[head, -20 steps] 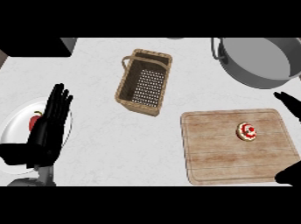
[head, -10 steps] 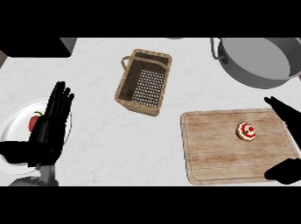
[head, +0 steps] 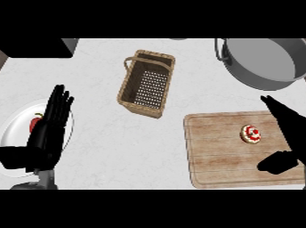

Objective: Pick the cupcake from the cutting board and place it in the basket

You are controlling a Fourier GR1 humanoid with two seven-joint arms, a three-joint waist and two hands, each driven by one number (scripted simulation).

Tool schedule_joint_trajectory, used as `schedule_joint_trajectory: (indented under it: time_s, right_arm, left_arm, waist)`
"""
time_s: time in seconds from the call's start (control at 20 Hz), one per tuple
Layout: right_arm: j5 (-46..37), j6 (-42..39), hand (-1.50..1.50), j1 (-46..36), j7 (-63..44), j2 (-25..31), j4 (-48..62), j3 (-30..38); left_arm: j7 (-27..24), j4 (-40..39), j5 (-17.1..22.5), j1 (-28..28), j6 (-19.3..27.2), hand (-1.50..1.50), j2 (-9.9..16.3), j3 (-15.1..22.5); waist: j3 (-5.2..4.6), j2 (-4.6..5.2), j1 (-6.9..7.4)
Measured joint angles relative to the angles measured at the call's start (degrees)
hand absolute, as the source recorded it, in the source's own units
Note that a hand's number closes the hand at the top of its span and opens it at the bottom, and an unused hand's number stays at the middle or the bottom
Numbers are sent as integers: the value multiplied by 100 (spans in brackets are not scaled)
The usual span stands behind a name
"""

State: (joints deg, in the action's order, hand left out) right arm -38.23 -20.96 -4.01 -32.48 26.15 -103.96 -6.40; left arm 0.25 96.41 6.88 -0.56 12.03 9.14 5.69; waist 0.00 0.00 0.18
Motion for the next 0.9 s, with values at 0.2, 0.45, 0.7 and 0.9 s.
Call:
schedule_joint_trajectory:
  time_s: [0.2, 0.45, 0.7, 0.9]
  right_arm:
    - [-249, 30, -150, 45, 210, -201, 201, 44]
    - [-468, -95, -150, -123, 357, -383, 544, 152]
    - [-686, -194, -150, -59, 477, -536, 640, 257]
    - [-822, -150, -150, -52, 666, -684, 853, 316]
  left_arm:
    - [29, 74, -198, 95, 41, 0, -160, 69]
    - [25, -95, -222, -75, -96, 0, -205, -114]
    - [-48, -110, -210, -10, -276, 0, -247, -264]
    - [-16, -47, -334, 23, -263, 0, -353, -241]
  waist:
    - [1, -1, -9]
    - [0, 0, -11]
    - [1, -1, -14]
    - [1, -1, -12]
